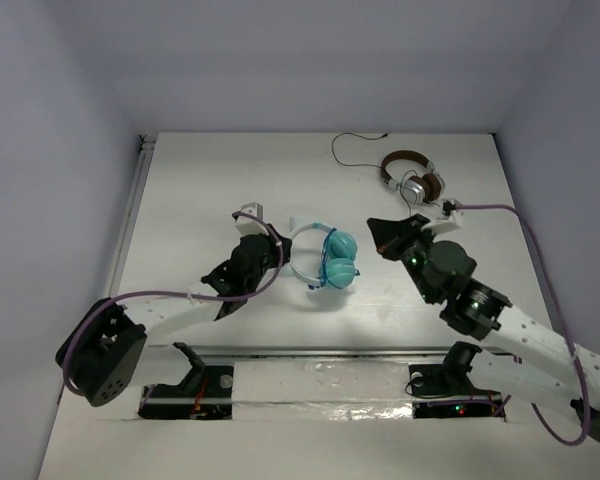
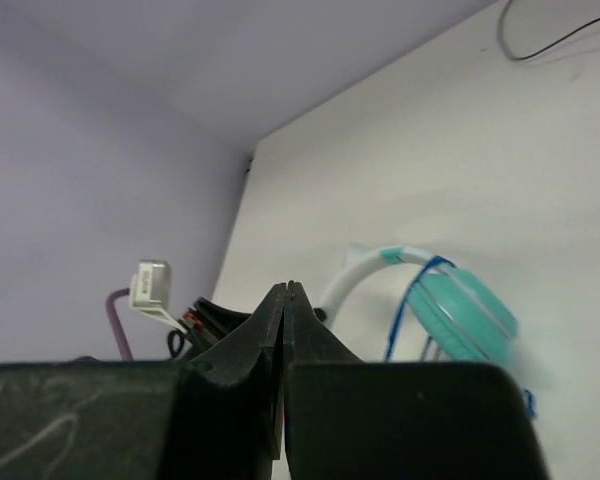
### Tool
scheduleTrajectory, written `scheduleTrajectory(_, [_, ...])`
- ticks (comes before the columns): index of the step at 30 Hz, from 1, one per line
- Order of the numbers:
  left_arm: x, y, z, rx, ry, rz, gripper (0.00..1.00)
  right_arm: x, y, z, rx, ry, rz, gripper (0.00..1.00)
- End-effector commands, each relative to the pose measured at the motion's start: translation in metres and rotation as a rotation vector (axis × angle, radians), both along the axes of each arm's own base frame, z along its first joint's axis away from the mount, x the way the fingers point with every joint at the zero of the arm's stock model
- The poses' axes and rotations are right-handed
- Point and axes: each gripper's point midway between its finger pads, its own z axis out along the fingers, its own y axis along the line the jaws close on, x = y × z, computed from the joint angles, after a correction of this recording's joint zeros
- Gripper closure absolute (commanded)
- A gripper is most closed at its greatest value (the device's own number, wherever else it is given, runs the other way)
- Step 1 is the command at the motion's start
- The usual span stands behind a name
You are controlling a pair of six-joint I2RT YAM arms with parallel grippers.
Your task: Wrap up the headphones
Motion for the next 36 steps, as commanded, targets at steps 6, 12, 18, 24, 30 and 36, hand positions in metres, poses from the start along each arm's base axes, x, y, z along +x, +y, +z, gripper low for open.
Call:
scheduleTrajectory(6, [0.052, -0.065, 0.074, -0.165, -0.188, -0.073, 1.0, -0.025, -0.081, -0.038, -0.162, 0.022, -0.182, 0.99])
scheduleTrajectory(12, [0.076, -0.103, 0.04, -0.189, -0.127, -0.12, 1.0, -0.031, -0.089, -0.044, -0.181, 0.041, -0.18, 0.94])
scheduleTrajectory(18, [0.081, -0.109, -0.004, -0.152, -0.04, -0.109, 0.94, -0.033, -0.091, -0.043, -0.196, 0.041, -0.179, 0.82])
scheduleTrajectory(24, [0.075, -0.09, -0.014, -0.067, -0.028, -0.079, 0.51, -0.032, -0.086, -0.031, -0.182, 0.023, -0.161, 0.49])
scheduleTrajectory(30, [0.064, -0.053, 0.054, -0.028, -0.146, -0.008, 0.24, -0.035, -0.086, -0.001, -0.173, -0.021, -0.141, 0.29])
scheduleTrajectory(36, [0.026, -0.01, 0.141, -0.06, -0.26, 0.012, 0.12, -0.046, -0.108, 0.046, -0.16, -0.1, -0.169, 0.0])
